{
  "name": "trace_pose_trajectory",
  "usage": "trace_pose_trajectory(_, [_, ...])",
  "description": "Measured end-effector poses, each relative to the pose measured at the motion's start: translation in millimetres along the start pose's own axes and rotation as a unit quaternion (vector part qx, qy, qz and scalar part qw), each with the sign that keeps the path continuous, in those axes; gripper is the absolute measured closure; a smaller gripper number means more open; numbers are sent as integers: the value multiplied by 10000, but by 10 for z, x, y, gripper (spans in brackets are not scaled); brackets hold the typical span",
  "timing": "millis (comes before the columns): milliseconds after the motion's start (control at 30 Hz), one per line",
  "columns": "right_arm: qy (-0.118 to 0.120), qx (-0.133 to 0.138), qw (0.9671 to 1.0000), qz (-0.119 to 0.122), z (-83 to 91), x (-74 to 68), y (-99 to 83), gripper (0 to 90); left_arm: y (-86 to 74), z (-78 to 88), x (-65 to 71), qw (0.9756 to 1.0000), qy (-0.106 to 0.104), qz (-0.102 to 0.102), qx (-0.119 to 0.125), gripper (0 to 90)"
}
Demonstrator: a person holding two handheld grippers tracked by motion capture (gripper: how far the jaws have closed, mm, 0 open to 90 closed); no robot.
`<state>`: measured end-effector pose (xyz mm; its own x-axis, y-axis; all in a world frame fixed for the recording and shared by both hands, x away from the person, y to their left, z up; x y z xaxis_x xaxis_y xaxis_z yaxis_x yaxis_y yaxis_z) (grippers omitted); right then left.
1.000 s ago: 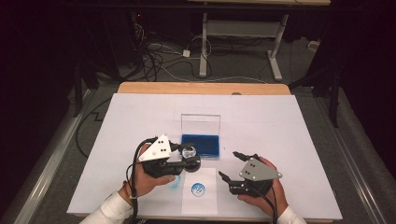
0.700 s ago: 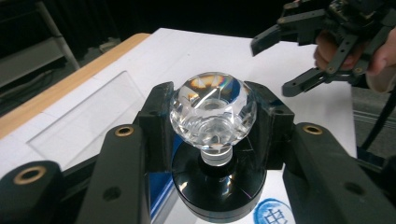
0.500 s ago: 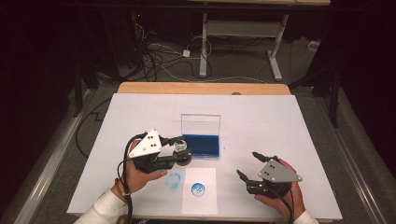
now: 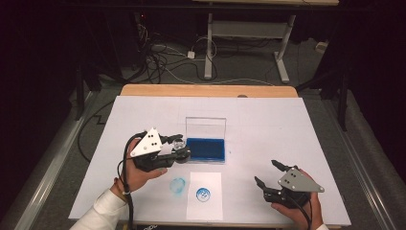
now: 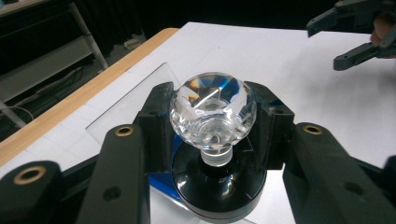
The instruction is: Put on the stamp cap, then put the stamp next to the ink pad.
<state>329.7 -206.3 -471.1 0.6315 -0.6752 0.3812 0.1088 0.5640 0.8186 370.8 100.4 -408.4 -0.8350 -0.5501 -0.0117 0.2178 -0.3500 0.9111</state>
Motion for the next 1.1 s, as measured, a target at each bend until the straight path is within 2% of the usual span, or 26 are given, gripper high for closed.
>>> trace_pose_trajectory(133, [-1,-16,10000,-10,17,3,-18,257,0,27,-55,9999,97,26,4,543])
trace_pose_trajectory(367, [44,-32,10000,4,-6,3,-20,267,-11,28,-121,9999,135,94,3,543])
trace_pose_trajectory(1100, [149,-91,9998,28,-59,-45,-28,253,-138,-40,-350,9985,431,215,-248,543])
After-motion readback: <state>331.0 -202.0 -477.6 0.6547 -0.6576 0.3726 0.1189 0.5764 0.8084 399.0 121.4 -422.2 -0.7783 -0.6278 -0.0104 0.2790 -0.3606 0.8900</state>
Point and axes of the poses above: each handheld gripper's, and its own axes: z roughly backward along the jaws, y roughly out of its top, x roughly to its right, the point moved 8 cm from there along -z, roughly forward along the jaws, and after that the axes turned 8 degrees about z, right-handed, at the moved point
